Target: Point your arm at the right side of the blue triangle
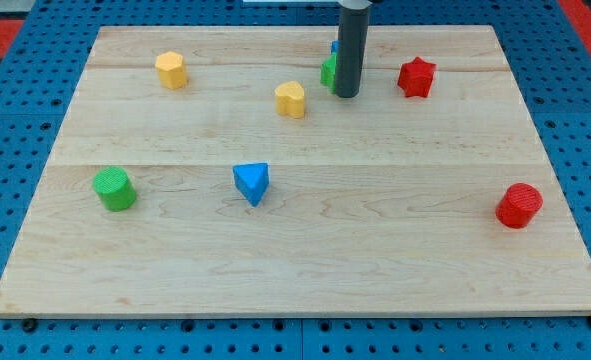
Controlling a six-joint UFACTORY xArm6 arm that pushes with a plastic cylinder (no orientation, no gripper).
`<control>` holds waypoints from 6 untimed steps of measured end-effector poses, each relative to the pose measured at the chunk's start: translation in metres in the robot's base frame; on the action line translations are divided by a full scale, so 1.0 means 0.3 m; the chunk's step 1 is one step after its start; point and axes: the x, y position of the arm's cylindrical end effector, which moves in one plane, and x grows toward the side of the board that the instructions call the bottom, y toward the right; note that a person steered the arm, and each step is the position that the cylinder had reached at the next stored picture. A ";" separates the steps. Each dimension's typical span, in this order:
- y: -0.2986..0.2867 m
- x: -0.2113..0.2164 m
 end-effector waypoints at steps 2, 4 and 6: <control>0.014 0.099; 0.015 0.425; -0.135 0.604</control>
